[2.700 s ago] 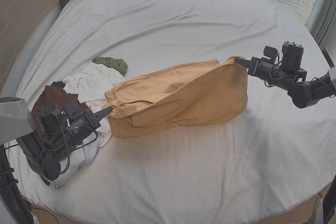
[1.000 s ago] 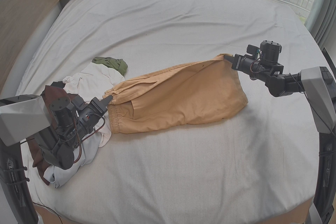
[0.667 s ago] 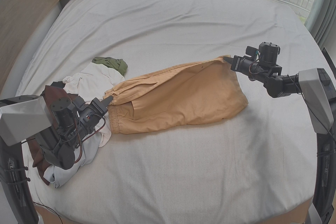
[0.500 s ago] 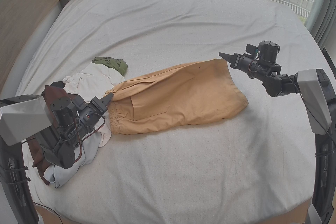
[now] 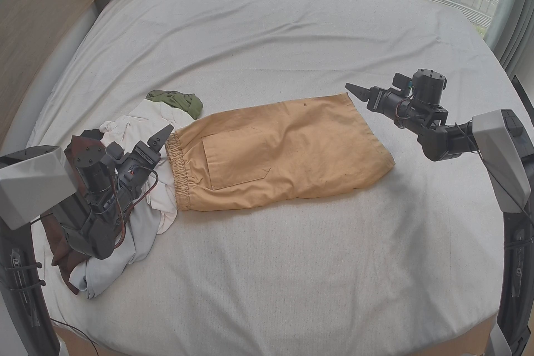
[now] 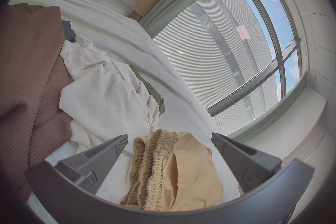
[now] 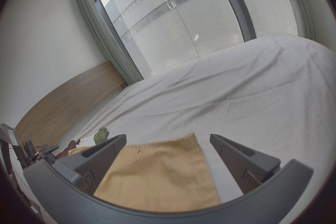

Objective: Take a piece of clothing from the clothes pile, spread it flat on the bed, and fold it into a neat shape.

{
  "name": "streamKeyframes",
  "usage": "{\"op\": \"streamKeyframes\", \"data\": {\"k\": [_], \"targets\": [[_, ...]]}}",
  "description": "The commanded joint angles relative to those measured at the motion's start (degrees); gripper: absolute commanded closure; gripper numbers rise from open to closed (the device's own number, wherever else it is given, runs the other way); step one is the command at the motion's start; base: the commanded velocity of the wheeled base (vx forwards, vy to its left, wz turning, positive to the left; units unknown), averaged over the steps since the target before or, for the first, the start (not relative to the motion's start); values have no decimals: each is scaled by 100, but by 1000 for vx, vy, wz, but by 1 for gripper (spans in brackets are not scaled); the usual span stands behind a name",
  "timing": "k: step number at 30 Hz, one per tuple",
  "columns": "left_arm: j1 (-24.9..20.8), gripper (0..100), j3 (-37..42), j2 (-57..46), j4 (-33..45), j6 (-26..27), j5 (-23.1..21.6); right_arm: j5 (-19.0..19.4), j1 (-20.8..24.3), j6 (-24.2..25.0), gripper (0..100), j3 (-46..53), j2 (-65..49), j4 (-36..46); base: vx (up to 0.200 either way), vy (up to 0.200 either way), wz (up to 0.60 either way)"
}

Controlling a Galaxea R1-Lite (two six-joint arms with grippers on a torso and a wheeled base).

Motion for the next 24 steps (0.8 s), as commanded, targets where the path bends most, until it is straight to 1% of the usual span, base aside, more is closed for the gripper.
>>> {"op": "streamKeyframes", "data": {"k": [1,2,3,5,7,10,13,14,15,16,19,21,22,24], "targets": [[-100,0,354,-423,-15,5,-83,47,209,575,0,1494,-1080,-574,0,0,0],[-161,0,442,-493,-15,5,-145,47,253,698,0,1758,-1230,-697,0,0,0],[-223,0,556,-581,-15,14,-232,64,305,891,0,2232,-1467,-891,0,0,0],[-284,0,714,-704,-24,22,-373,73,358,1006,0,2769,-1696,-1102,0,0,0],[-328,0,899,-836,-24,49,-558,73,393,1032,0,3445,-1880,-1409,0,0,0],[-355,0,1127,-1003,-24,84,-865,117,420,1032,0,4412,-1986,-2112,0,0,0],[-346,0,1294,-1082,-24,242,-1041,179,411,1032,0,5098,-1950,-2851,0,0,0],[-346,0,1294,-1082,-24,242,-1041,179,411,1032,0,5098,-1950,-2851,0,0,0],[-346,0,1356,-1065,-24,444,-1103,187,385,979,0,5203,-1827,-3053,0,0,0],[-355,0,1408,-1047,-24,585,-1111,187,358,935,0,5194,-1704,-3079,0,0,0],[-372,0,1514,-1003,-24,972,-1129,196,349,891,0,5159,-1643,-3026,0,0,0],[-425,0,1567,-942,-24,1165,-1129,196,349,900,0,5212,-1625,-3018,0,0,0],[-425,0,1567,-942,-24,1165,-1129,196,349,900,0,5212,-1625,-3018,0,0,0],[-451,0,1593,-880,-24,1411,-1120,196,385,891,0,5238,-1599,-2877,0,0,0]]}}
